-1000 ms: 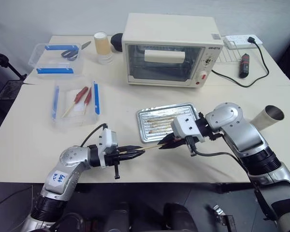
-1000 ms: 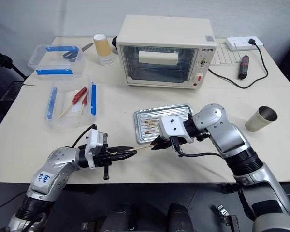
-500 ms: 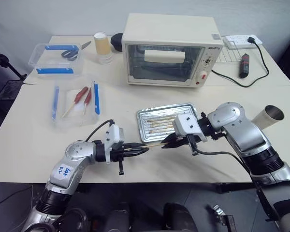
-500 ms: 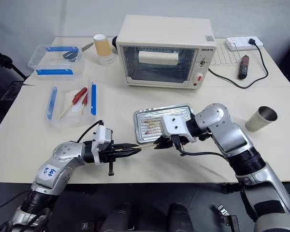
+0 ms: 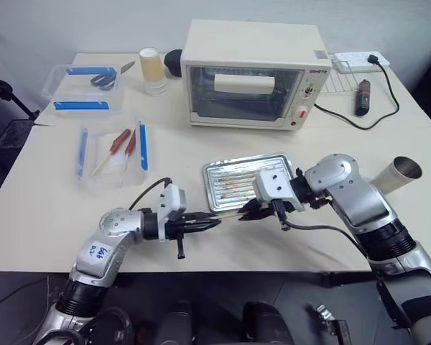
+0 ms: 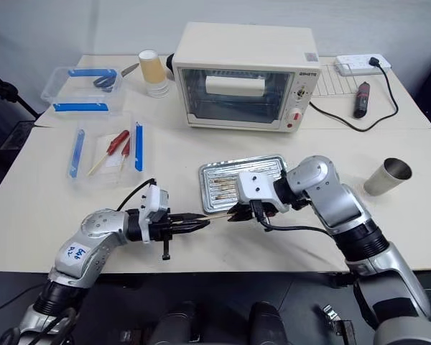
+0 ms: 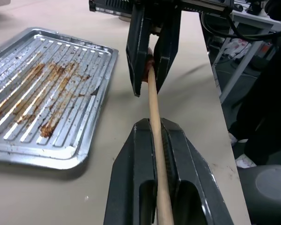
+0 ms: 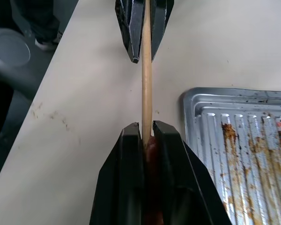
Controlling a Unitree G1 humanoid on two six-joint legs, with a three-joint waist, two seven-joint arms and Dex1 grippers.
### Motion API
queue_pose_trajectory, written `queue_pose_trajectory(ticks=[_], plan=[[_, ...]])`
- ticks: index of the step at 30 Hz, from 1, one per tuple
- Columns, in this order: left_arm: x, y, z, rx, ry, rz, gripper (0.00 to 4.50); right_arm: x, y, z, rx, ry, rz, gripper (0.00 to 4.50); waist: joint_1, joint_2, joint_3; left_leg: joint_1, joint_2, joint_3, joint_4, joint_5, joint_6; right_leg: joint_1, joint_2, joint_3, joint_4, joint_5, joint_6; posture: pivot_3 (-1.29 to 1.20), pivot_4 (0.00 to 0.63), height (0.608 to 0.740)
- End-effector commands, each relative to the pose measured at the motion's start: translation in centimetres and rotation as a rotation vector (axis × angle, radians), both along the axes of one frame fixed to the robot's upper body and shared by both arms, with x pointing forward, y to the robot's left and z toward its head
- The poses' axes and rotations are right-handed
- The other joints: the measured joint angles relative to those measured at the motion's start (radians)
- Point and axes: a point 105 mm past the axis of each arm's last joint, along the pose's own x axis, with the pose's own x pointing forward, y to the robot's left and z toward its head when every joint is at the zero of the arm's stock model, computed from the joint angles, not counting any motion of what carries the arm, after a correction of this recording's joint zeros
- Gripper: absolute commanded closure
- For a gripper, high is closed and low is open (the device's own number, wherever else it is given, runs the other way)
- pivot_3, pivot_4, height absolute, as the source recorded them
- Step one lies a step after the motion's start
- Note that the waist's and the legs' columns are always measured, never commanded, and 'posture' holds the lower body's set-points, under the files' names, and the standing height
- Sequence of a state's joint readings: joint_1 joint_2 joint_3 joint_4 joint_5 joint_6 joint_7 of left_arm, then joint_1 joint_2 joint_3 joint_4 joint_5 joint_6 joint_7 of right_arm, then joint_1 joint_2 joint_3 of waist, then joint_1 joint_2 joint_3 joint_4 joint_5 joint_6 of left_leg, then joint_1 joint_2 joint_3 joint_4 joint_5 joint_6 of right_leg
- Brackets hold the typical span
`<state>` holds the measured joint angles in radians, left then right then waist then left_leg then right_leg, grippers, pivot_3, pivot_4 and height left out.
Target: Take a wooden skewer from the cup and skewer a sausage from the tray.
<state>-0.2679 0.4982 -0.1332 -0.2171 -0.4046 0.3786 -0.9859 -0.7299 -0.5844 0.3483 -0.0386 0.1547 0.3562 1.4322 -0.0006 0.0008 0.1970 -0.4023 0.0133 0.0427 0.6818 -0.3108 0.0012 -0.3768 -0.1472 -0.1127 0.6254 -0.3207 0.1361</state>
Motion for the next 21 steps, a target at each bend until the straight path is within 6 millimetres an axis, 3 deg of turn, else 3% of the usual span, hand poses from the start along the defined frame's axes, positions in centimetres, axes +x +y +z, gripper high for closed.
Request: queue_pose_trajectory(ticks=[1,6,11,16,21], plan=[[-0.7,0.1,0.6,-0.004,-0.026,-0.014,4.5,-0.5,0.6,0.8,0.061,-0.031,0.036,2.85,0.0,0.0,0.0,0.0,0.0,0.0,0.0,0.0,0.0,0.0,0.0,0.0,0.0,0.0,0.0,0.0,0.15,0.74],[-0.6,1.0,0.3,0.02,-0.013,0.012,4.5,-0.3,-0.5,0.8,0.062,-0.05,0.035,1.19,0.005,0.0,0.0,0.0,-0.001,0.0,0.0,0.0,0.0,0.0,-0.001,0.0,0.0,0.0,0.0,0.0,0.15,0.74],[-0.6,2.0,-0.2,0.036,-0.002,0.041,4.5,0.2,-2.8,1.6,0.059,-0.08,-0.025,1.19,0.002,0.0,0.0,0.0,-0.001,0.0,0.0,0.0,0.0,0.0,0.0,0.0,0.0,0.0,0.0,0.0,0.15,0.74],[-0.8,2.1,-0.3,0.029,0.003,0.046,4.5,-0.1,-4.8,0.8,0.006,-0.045,-0.08,1.19,0.004,0.0,0.0,0.0,0.0,0.0,0.0,0.0,0.0,0.0,0.0,0.0,0.0,0.0,0.0,0.0,0.15,0.74],[-0.8,2.1,-0.2,0.024,0.0,0.041,4.5,-0.2,-4.7,-0.1,0.013,-0.013,-0.112,1.19,0.002,0.0,0.0,0.0,0.0,0.0,0.0,0.0,0.0,0.0,0.0,0.0,0.0,0.0,0.0,0.0,0.15,0.74]])
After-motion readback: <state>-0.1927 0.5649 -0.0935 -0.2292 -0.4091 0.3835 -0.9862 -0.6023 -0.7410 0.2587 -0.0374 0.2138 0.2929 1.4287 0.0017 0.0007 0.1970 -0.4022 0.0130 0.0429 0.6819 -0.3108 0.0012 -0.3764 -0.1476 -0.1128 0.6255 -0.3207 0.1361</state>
